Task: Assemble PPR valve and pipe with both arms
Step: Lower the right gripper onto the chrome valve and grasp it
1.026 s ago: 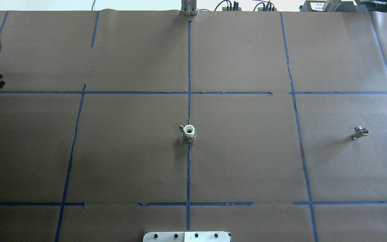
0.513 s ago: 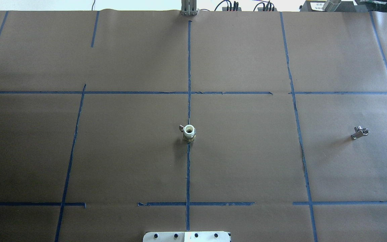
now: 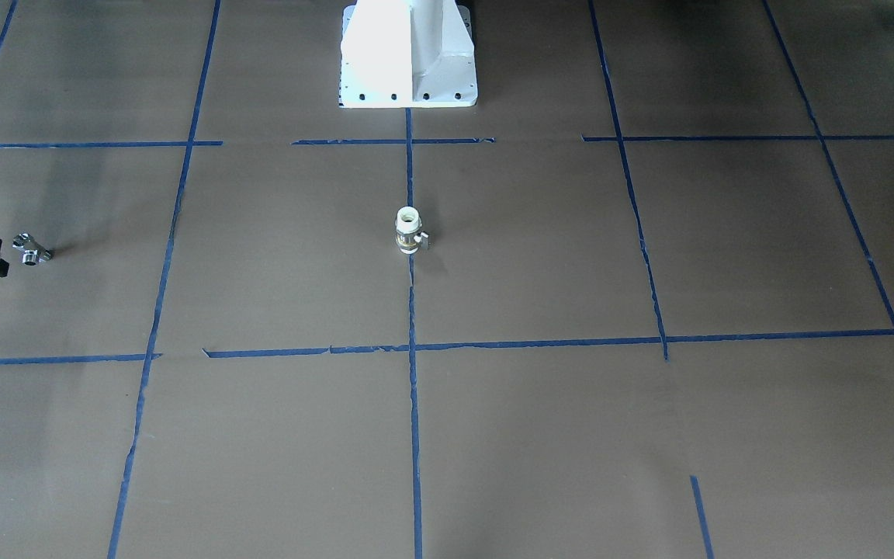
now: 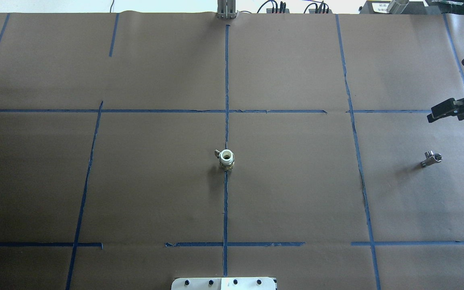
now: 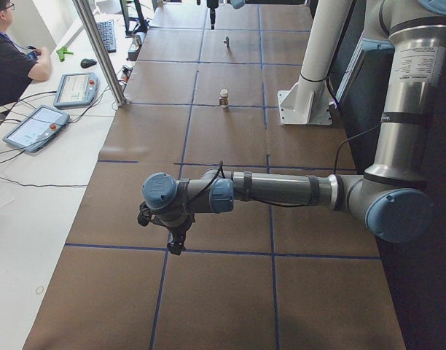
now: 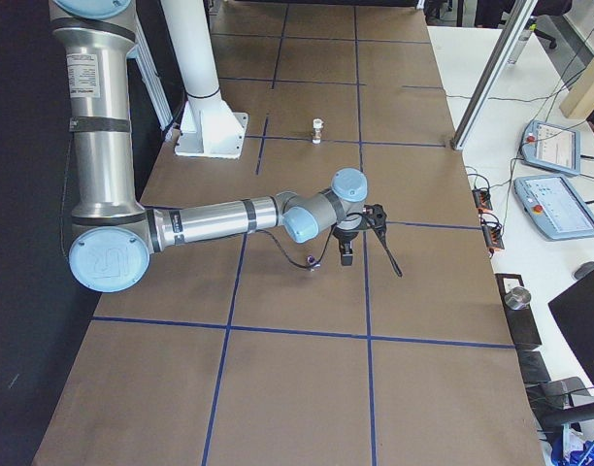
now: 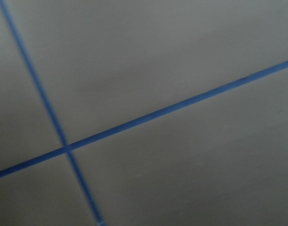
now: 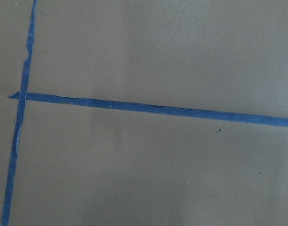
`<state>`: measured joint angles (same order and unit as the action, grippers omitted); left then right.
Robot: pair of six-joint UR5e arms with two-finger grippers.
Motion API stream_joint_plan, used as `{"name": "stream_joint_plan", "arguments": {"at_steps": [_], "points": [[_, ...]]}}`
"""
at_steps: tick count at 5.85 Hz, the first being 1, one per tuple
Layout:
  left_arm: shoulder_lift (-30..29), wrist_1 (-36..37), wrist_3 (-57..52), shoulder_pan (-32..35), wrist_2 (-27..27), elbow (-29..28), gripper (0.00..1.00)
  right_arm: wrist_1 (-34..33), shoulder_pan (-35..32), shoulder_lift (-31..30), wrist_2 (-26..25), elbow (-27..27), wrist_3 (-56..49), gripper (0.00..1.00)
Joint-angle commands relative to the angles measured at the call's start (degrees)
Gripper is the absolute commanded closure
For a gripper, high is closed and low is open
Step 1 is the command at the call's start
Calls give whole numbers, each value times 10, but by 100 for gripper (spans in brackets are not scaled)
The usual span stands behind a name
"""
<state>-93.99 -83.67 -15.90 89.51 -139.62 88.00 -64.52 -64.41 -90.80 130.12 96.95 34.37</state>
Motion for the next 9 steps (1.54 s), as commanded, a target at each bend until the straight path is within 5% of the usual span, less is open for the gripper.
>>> {"name": "stream_joint_plan", "arguments": {"at_steps": [1,7,8,9], "points": [[0,0,4,1,0,2,0,79,49,-49,-22,4,57,0],[2,0,4,1,0,1,0,77,93,-73,-69,14,57,4],[2,0,4,1,0,1,0,77,92,-73,-65,14,56,60],[2,0,5,1,0,0,0,78,92,-73,-62,16,56,91]]}}
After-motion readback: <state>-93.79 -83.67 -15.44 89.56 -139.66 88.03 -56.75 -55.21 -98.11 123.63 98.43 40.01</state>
